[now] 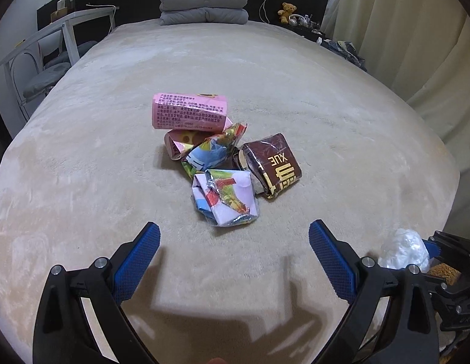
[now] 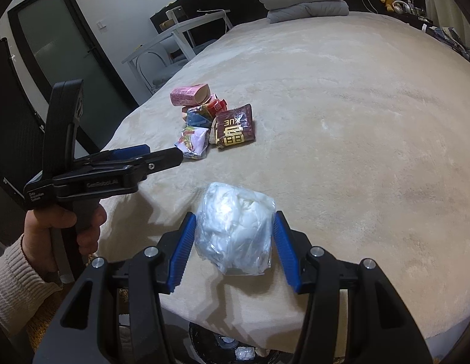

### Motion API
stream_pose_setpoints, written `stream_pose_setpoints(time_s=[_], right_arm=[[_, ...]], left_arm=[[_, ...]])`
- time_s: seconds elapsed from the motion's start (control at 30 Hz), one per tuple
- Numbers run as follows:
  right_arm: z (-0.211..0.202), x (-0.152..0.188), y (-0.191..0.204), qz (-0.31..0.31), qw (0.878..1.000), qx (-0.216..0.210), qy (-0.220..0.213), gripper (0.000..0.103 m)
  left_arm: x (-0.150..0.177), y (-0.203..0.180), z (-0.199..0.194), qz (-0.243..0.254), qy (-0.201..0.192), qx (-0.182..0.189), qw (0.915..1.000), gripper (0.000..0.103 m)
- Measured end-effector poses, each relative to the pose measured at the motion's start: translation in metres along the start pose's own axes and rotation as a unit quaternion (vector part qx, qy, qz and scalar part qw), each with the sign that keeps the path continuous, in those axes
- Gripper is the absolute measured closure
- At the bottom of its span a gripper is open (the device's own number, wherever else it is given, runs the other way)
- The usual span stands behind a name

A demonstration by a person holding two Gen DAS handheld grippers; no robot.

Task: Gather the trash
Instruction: 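Close the right tool on the white plastic bag while the left tool reaches the wrappers, then grasp the colourful wrapper with the left tool while the right tool lifts the white bag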

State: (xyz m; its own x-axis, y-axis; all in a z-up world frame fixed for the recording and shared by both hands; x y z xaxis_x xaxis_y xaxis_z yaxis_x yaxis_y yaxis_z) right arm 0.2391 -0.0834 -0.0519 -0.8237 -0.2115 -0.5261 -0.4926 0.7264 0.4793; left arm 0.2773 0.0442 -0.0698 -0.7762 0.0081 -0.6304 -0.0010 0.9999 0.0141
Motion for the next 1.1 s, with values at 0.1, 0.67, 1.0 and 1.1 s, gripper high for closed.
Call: stream_pose_setpoints(time_s=[0.1,0.67,1.0,1.1], right_arm=[[0.000,0.000,-0.002,0.002,1.000,0.000,0.002,0.051],[0.007,0.001,-0.006,0.017,1.000,-0.003,0.015,0.051],[0.006,0.002,-0.007,0.015,1.000,0.002,0.009,0.051],[0.005,0.002,-0.007,0.015,1.000,0.001,0.005,0.051]], left_arm=[[-0.005,0.001,0.011,0.006,0.009,-0.013,0.9999,0.009],[-0.016,0.005,0.040,0.042,0.038,-0.026,0.9981,0.048],[-0.011,-0.001,0.023,0.039,0.018,-0.017,0.9989,0.050],[-0.008,-0.003,0.014,0.035,0.011,-0.012,0.9993,0.050]])
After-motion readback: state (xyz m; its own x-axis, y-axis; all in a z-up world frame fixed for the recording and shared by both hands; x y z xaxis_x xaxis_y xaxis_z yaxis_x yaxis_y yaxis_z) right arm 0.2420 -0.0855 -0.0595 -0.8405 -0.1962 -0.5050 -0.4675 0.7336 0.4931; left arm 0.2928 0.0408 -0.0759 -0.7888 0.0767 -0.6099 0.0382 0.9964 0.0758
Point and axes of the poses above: each gripper's, at about its wrist camera, not at the fingertips, and z roughly the way its jaws point, y to its left, x to its underside, the point moved 3 cm from there along z, roughly the way its jaws point, and after that the axes turned 11 degrees about z, right-handed, at the moved point
